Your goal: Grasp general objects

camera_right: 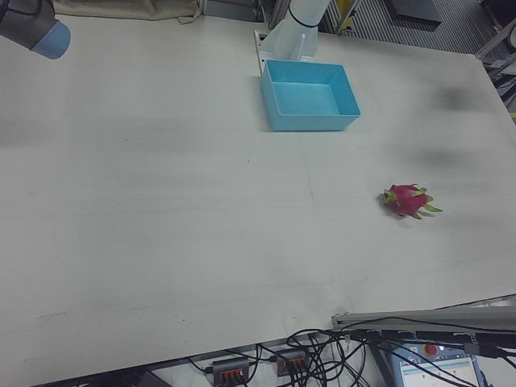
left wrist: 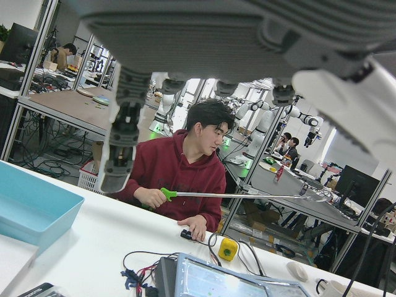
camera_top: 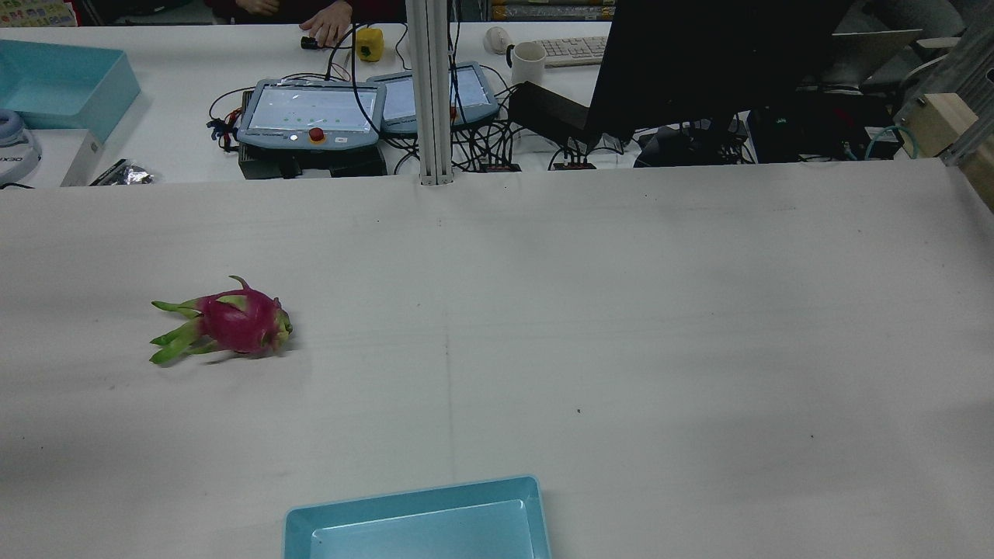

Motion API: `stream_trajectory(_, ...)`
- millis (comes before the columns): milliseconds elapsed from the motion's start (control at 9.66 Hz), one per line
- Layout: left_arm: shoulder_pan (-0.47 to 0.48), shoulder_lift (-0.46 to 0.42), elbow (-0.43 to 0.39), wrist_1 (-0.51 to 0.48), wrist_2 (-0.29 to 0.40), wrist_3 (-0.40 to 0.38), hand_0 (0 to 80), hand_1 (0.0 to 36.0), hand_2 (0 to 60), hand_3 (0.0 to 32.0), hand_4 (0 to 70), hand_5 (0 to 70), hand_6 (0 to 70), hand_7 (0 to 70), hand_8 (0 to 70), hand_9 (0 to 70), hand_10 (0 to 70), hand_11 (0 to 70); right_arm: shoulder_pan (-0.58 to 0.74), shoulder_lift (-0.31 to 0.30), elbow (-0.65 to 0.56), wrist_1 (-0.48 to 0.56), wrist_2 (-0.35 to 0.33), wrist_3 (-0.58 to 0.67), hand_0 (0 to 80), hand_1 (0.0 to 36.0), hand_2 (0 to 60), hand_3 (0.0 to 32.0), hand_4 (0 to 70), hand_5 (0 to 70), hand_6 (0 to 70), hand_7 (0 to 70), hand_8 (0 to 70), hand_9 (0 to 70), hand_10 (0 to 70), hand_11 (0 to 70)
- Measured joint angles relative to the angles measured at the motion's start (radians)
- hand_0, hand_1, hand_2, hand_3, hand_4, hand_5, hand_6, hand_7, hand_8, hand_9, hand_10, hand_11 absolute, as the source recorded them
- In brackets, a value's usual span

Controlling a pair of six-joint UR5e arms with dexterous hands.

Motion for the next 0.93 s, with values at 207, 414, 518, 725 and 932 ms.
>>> stream_trajectory(207, 0.0, 0.088, -0.003, -0.088, 0.013, 0.009, 47.4, 8.9, 0.0, 32.0, 0.0, 0.0, 0.0, 0.0, 4.7, 0.0, 0.0, 0.0, 0.0, 0.0, 0.0, 0.0, 0.0, 0.0, 0.0, 0.0, 0.0, 0.0, 0.0, 0.0, 0.0, 0.0, 0.0, 0.0, 0.0, 0.0)
stream_trajectory(414, 0.006, 0.142, -0.013, -0.21, 0.082, 0.007, 46.6, 7.9, 0.0, 32.0, 0.0, 0.0, 0.0, 0.2, 5.5, 0.0, 0.0, 0.0, 0.0, 0.0, 0.0, 0.0, 0.0, 0.0, 0.0, 0.0, 0.0, 0.0, 0.0, 0.0, 0.0, 0.0, 0.0, 0.0, 0.0, 0.0)
stream_trajectory(518, 0.01, 0.151, -0.023, -0.243, 0.106, 0.004, 46.4, 7.3, 0.0, 32.0, 0.0, 0.0, 0.0, 1.5, 5.8, 0.0, 0.0, 0.0, 0.0, 0.0, 0.0, 0.0, 0.0, 0.0, 0.0, 0.0, 0.0, 0.0, 0.0, 0.0, 0.0, 0.0, 0.0, 0.0, 0.0, 0.0)
stream_trajectory(725, 0.026, 0.152, -0.032, -0.267, 0.122, 0.0, 46.0, 6.5, 0.0, 32.0, 0.0, 0.0, 0.0, 2.6, 6.1, 0.0, 0.0, 0.0, 0.0, 0.0, 0.0, 0.0, 0.0, 0.0, 0.0, 0.0, 0.0, 0.0, 0.0, 0.0, 0.0, 0.0, 0.0, 0.0, 0.0, 0.0)
stream_trajectory(932, 0.033, 0.153, -0.031, -0.276, 0.125, -0.003, 45.8, 5.6, 0.0, 32.0, 0.0, 0.0, 0.0, 2.8, 6.3, 0.0, 0.0, 0.0, 0.0, 0.0, 0.0, 0.0, 0.0, 0.0, 0.0, 0.0, 0.0, 0.0, 0.0, 0.0, 0.0, 0.0, 0.0, 0.0, 0.0, 0.0)
